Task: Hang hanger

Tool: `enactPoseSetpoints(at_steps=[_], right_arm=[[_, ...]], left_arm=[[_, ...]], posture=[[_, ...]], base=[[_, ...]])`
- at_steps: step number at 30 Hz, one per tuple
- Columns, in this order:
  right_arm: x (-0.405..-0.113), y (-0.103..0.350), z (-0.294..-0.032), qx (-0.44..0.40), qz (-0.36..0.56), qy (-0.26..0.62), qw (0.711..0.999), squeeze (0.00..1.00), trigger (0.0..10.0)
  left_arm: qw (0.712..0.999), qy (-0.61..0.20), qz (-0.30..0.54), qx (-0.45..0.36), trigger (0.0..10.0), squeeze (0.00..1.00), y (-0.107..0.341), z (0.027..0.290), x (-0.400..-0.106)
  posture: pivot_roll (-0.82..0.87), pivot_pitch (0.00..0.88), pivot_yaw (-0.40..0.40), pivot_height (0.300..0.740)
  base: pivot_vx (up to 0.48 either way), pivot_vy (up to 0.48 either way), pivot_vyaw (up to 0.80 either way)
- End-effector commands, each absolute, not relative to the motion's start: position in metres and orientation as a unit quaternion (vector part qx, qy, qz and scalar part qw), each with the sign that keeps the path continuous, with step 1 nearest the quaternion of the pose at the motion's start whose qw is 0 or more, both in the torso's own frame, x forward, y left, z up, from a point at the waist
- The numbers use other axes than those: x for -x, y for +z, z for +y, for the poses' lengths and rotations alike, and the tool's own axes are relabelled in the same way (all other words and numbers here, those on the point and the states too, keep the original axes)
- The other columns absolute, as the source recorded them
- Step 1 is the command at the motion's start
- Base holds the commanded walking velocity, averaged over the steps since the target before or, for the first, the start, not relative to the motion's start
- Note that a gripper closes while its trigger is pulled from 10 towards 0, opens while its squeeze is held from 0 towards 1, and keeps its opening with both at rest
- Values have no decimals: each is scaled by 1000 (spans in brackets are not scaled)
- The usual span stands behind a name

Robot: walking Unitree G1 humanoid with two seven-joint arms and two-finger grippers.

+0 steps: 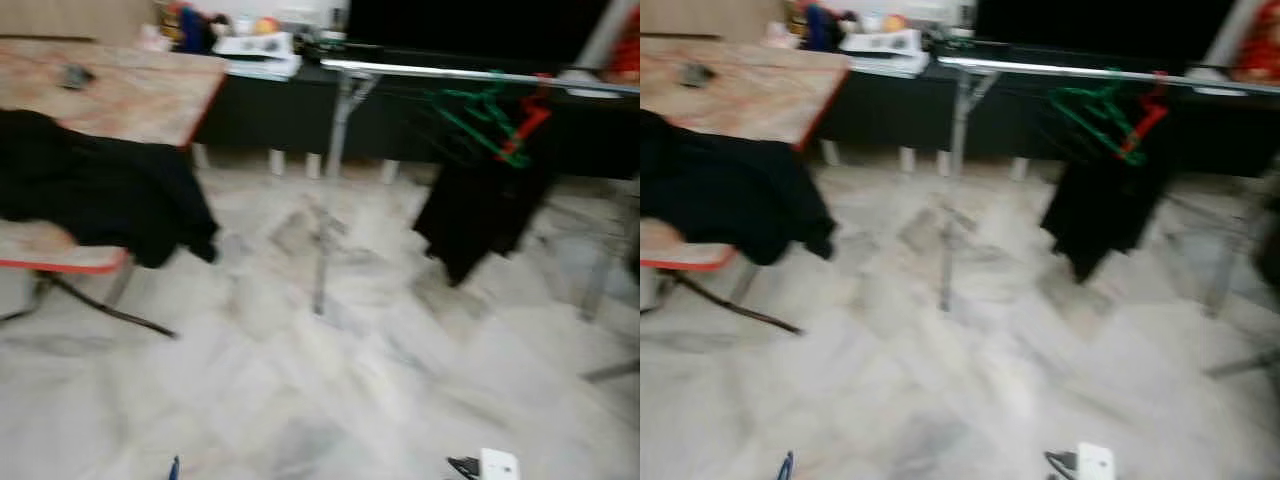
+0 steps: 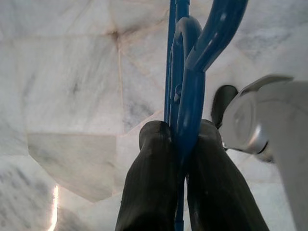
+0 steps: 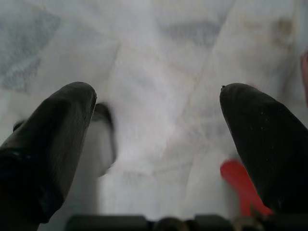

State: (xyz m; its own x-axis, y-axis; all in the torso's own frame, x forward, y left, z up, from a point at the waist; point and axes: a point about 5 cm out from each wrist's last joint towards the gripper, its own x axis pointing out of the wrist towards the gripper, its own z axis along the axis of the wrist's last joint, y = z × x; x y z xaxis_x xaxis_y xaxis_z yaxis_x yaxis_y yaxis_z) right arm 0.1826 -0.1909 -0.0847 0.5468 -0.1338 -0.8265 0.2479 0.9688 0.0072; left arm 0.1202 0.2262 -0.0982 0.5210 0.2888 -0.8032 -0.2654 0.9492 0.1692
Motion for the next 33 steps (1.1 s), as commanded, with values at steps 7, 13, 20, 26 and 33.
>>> enactPoseSetpoints(at_steps=[7, 13, 20, 26, 33], right_arm=[[-201, -75, -192, -68, 427, -108, 895, 0, 10000], [-246, -46, -191, -59, 350, -85, 931, 0, 10000], [-301, 8, -203, 22, 235, -33, 971, 0, 10000], [-335, 54, -188, 116, 148, 140, 972, 0, 10000], [-347, 95, -164, 179, 98, 382, 902, 0, 10000]], left_arm=[[869, 125, 479, 2, 10000, 0, -105, 205, -113], [918, 99, 382, -45, 10000, 0, -76, 240, -159], [943, 42, 316, -97, 10000, 0, -53, 244, -197], [955, -85, 249, -136, 10000, 0, -29, 233, -226], [914, -271, 206, -220, 10000, 0, 1, 224, -239]], posture=[[48, 193, -71, 740], [49, 196, -63, 740], [54, 197, -64, 740], [52, 200, -64, 740], [49, 198, -61, 740]], base=[[0, 0, -327], [0, 0, 0], [0, 0, 0], [0, 0, 0], [0, 0, 0]])
